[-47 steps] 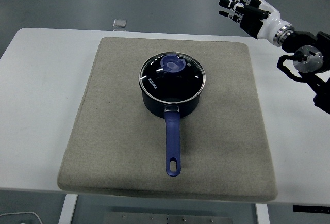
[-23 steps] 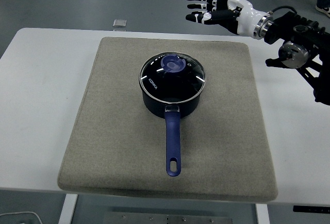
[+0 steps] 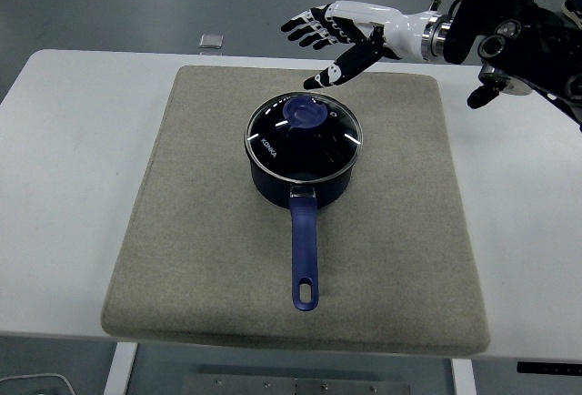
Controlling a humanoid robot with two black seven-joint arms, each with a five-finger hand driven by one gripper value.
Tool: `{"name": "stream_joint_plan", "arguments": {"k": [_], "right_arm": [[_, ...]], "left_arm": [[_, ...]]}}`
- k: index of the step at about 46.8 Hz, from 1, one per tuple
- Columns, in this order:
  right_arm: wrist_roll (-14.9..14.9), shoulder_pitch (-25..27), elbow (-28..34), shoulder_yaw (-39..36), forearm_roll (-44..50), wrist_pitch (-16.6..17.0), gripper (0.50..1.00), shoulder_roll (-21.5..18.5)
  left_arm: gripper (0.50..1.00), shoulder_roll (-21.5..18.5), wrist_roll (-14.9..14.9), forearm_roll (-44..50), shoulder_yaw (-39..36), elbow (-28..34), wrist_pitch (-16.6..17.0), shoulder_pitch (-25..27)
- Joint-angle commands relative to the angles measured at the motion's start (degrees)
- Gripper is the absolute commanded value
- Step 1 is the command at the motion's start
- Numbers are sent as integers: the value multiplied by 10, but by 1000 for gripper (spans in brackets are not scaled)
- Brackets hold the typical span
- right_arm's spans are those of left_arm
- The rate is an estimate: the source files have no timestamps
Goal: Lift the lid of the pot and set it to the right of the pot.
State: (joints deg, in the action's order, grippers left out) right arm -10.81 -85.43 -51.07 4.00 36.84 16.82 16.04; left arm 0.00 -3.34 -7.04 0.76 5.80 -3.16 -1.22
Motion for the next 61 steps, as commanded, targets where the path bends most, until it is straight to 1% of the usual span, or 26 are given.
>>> {"name": "stream_joint_plan", "arguments": {"k": [1, 6, 12, 22, 39, 61], "right_arm": [[-7, -26, -10, 31, 29, 1, 895, 0], [-15, -49, -24, 58, 66, 3, 895, -2], [-16, -70, -32, 79, 119, 1, 895, -7], [-17, -81, -42, 108, 208, -1, 895, -14], [-17, -105, -67, 141, 219, -4, 891, -29], [-16, -106, -67, 156, 242, -18, 870, -42]], "left_arm": [[1000, 0, 0, 0, -1, 0, 0, 0], [1000, 0, 0, 0, -1, 0, 0, 0], [1000, 0, 0, 0, 0, 0, 0, 0], [1000, 0, 0, 0, 0, 0, 0, 0], [1000, 0, 0, 0, 0, 0, 0, 0], [1000, 0, 0, 0, 0, 0, 0, 0]]}}
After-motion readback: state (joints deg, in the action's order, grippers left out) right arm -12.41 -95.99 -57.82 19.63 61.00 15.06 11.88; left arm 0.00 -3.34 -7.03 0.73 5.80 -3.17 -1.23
